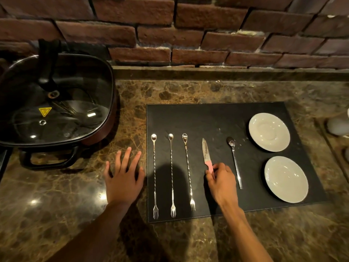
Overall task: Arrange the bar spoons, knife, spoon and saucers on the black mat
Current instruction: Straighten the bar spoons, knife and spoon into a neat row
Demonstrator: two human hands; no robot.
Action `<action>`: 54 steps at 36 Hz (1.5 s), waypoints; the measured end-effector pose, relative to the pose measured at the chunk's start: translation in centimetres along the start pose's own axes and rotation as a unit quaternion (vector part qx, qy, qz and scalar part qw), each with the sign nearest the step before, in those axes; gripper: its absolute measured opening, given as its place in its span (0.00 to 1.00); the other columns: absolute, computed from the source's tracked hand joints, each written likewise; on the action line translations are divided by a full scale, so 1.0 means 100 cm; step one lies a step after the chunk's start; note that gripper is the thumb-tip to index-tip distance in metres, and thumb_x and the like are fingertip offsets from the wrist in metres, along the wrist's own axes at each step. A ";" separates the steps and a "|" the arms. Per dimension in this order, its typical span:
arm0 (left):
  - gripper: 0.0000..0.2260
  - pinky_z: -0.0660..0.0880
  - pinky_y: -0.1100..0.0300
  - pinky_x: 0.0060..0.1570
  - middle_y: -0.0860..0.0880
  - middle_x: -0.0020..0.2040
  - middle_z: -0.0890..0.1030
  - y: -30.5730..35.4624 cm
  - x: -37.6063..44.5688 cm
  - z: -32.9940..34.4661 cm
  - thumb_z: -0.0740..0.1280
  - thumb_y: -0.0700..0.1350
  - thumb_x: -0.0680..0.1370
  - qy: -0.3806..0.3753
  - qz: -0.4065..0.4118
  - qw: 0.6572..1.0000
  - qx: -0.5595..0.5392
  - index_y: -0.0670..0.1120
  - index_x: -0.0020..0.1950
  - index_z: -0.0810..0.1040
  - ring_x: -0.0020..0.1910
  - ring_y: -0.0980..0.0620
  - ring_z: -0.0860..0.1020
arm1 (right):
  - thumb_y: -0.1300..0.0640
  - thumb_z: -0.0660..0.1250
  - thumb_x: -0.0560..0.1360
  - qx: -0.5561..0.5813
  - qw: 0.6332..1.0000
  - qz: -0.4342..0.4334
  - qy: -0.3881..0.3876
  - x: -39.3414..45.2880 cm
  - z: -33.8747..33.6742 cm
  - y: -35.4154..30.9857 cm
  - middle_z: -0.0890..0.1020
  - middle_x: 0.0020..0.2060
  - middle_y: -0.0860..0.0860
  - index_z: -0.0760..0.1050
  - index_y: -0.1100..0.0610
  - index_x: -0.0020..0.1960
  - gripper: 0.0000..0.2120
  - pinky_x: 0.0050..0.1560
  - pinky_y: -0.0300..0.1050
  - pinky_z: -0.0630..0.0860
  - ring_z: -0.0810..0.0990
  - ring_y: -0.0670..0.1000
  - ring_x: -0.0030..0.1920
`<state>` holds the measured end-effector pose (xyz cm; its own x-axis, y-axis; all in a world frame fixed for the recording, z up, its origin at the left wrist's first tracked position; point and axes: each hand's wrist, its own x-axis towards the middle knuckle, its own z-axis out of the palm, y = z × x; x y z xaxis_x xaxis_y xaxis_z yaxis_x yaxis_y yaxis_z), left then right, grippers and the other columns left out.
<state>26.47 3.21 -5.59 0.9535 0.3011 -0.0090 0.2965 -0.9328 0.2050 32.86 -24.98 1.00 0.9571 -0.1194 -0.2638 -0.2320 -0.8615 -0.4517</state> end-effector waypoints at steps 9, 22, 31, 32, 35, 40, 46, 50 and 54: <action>0.25 0.54 0.36 0.76 0.53 0.82 0.62 -0.002 0.000 0.005 0.51 0.60 0.81 0.008 -0.002 1.000 0.010 0.59 0.78 0.65 0.82 0.47 0.58 | 0.56 0.69 0.73 0.009 1.000 0.021 0.017 0.007 -0.007 0.010 0.78 0.43 0.53 0.69 0.55 0.45 0.08 0.41 0.46 0.70 0.76 0.55 0.40; 0.25 0.52 0.38 0.76 0.54 0.82 0.60 -0.002 0.001 0.007 0.50 0.61 0.81 0.001 -0.011 1.000 0.011 0.60 0.78 0.64 0.82 0.49 0.56 | 0.48 0.62 0.79 -0.024 1.000 -0.012 0.003 -0.006 0.001 0.001 0.77 0.49 0.55 0.74 0.58 0.52 0.13 0.48 0.51 0.74 0.79 0.59 0.47; 0.25 0.53 0.37 0.76 0.54 0.82 0.61 -0.003 0.001 0.007 0.50 0.61 0.81 0.006 -0.010 1.000 0.009 0.60 0.78 0.65 0.82 0.48 0.58 | 0.49 0.60 0.80 -0.042 0.999 -0.031 -0.010 -0.001 -0.003 -0.001 0.77 0.49 0.55 0.74 0.58 0.50 0.12 0.47 0.50 0.74 0.78 0.57 0.47; 0.25 0.53 0.37 0.76 0.54 0.82 0.62 -0.003 0.001 0.007 0.50 0.61 0.81 0.008 -0.009 1.000 0.009 0.60 0.78 0.65 0.82 0.48 0.58 | 0.50 0.60 0.80 -0.043 0.998 -0.034 -0.014 0.000 -0.004 -0.001 0.77 0.49 0.55 0.74 0.58 0.50 0.12 0.48 0.50 0.74 0.78 0.57 0.47; 0.25 0.53 0.38 0.75 0.54 0.82 0.61 -0.003 0.001 0.008 0.49 0.61 0.81 0.011 -0.009 1.000 0.007 0.60 0.78 0.65 0.82 0.48 0.58 | 0.49 0.59 0.80 -0.050 0.998 -0.041 -0.021 0.003 -0.005 0.000 0.77 0.50 0.55 0.75 0.59 0.50 0.13 0.49 0.51 0.74 0.78 0.58 0.48; 0.25 0.51 0.38 0.76 0.56 0.82 0.60 -0.004 0.002 0.010 0.49 0.62 0.81 0.003 -0.009 1.000 0.001 0.62 0.78 0.62 0.82 0.49 0.55 | 0.49 0.58 0.80 -0.041 0.998 -0.042 0.016 0.004 -0.008 0.003 0.80 0.42 0.55 0.77 0.59 0.42 0.17 0.43 0.48 0.72 0.79 0.57 0.42; 0.25 0.51 0.38 0.76 0.55 0.82 0.60 -0.004 0.001 0.008 0.50 0.63 0.81 0.001 -0.009 1.000 0.002 0.62 0.78 0.62 0.82 0.49 0.56 | 0.53 0.62 0.79 -0.051 0.996 0.002 0.074 0.023 -0.036 0.024 0.79 0.46 0.60 0.75 0.62 0.47 0.12 0.45 0.52 0.74 0.78 0.62 0.45; 0.25 0.51 0.38 0.77 0.56 0.83 0.58 -0.002 0.001 0.003 0.48 0.63 0.81 -0.009 -0.012 1.000 0.001 0.62 0.79 0.61 0.83 0.50 0.54 | 0.51 0.66 0.78 -0.082 0.996 0.023 0.033 0.036 -0.047 0.037 0.74 0.53 0.61 0.72 0.63 0.54 0.14 0.48 0.54 0.74 0.78 0.65 0.49; 0.26 0.51 0.38 0.77 0.56 0.83 0.58 0.001 0.002 -0.001 0.49 0.63 0.81 -0.017 -0.015 1.000 -0.008 0.62 0.79 0.62 0.83 0.50 0.54 | 0.56 0.64 0.78 -0.113 0.993 -0.013 -0.006 0.046 -0.049 0.043 0.76 0.54 0.63 0.71 0.62 0.54 0.10 0.49 0.54 0.75 0.78 0.64 0.51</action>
<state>26.64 3.19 -5.49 0.9458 0.3212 -0.0477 0.3236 -0.9203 0.2197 37.08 -31.62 2.03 0.9598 -0.0916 -0.2655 -0.1617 -0.9531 -0.2558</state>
